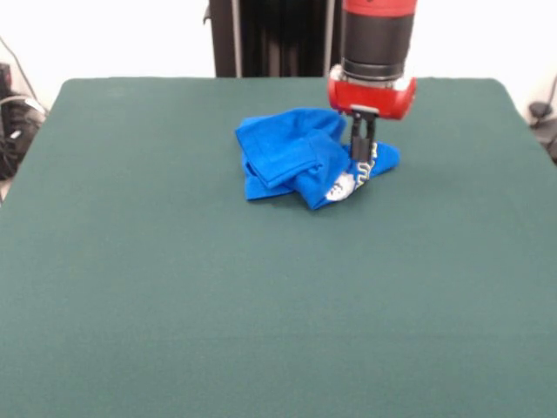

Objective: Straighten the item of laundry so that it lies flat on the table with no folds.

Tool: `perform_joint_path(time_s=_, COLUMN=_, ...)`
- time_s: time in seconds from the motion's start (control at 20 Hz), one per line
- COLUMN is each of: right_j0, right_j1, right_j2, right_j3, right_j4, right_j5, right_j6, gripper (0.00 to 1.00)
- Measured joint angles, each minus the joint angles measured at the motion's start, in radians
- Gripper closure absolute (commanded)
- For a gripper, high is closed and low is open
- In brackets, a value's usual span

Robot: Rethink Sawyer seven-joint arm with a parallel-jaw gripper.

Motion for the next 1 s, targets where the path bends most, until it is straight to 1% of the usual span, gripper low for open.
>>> perform_joint_path(time_s=0.25, right_j0=-0.032, right_j1=-0.031, right_j2=0.000, right_j3=0.018, right_j4=0.000, right_j5=0.013, right_j6=0.000, gripper=1.00)
perform_joint_path(time_s=0.4, right_j0=-0.033, right_j1=-0.035, right_j2=-0.001, right_j3=0.021, right_j4=-0.004, right_j5=0.013, right_j6=0.000, gripper=1.00)
perform_joint_path(time_s=0.65, right_j0=0.005, right_j1=-0.011, right_j2=-0.007, right_j3=0.021, right_j4=-0.017, right_j5=0.013, right_j6=0.000, gripper=1.00)
perform_joint_path(time_s=1.0, right_j0=0.051, right_j1=0.049, right_j2=-0.006, right_j3=0.021, right_j4=-0.028, right_j5=0.013, right_j6=0.000, gripper=1.00)
